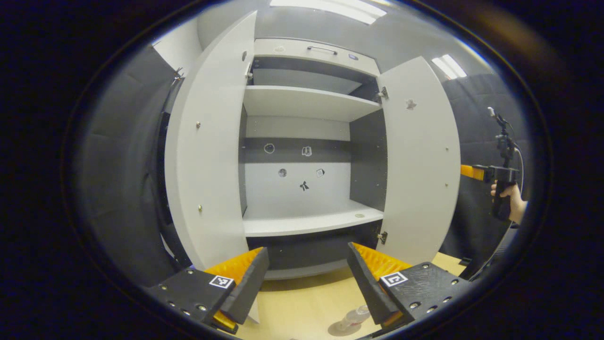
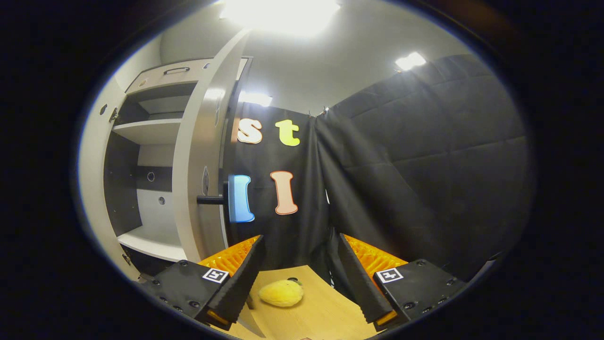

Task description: Grasp the bottle in the cabinet with the left hand and place it on the coaster, then close the right door with the right hand and the left door with the left hand.

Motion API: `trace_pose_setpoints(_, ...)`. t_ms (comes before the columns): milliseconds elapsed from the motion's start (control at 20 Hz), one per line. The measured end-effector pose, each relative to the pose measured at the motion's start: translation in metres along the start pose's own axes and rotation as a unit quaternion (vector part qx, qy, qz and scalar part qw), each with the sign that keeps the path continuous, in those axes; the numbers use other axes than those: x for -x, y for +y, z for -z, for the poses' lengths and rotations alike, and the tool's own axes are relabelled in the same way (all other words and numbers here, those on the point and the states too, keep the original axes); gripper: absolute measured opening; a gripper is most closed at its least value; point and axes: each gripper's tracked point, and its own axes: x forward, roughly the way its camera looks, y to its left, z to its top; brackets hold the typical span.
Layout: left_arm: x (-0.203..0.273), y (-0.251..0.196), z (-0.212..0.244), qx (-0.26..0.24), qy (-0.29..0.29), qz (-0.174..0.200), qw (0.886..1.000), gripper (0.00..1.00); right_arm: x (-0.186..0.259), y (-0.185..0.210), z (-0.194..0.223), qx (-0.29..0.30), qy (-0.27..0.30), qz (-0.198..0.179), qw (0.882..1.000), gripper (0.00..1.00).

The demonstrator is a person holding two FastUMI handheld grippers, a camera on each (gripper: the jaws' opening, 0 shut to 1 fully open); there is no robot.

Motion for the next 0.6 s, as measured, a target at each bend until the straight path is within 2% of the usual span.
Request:
trace_pose_setpoints(200, -0.003, -0.003, -0.017, 0.017, -0.016, 0.008, 1.000, 1.00, -0.012, 0.001, -0.011, 0.002, -0.014, -0.023, 1.000, 0.98)
trace_pose_setpoints(300, -0.005, 0.001, -0.009, 0.021, -0.008, 0.002, 1.000, 0.96, -0.019, 0.003, -0.013, 0.017, -0.010, -0.035, 0.999, 0.96)
trace_pose_setpoints(400, -0.006, 0.002, 0.001, 0.035, 0.004, -0.002, 0.999, 0.96, -0.026, 0.017, -0.010, 0.031, 0.004, -0.066, 0.997, 0.97)
trace_pose_setpoints(500, -0.004, 0.004, 0.012, 0.049, 0.012, -0.005, 0.999, 1.00, -0.026, 0.014, -0.009, 0.036, 0.013, -0.066, 0.997, 0.91)
trace_pose_setpoints(600, 0.000, 0.008, 0.020, 0.051, 0.023, -0.016, 0.998, 1.00, -0.023, 0.017, -0.007, 0.018, 0.022, -0.062, 0.998, 0.90)
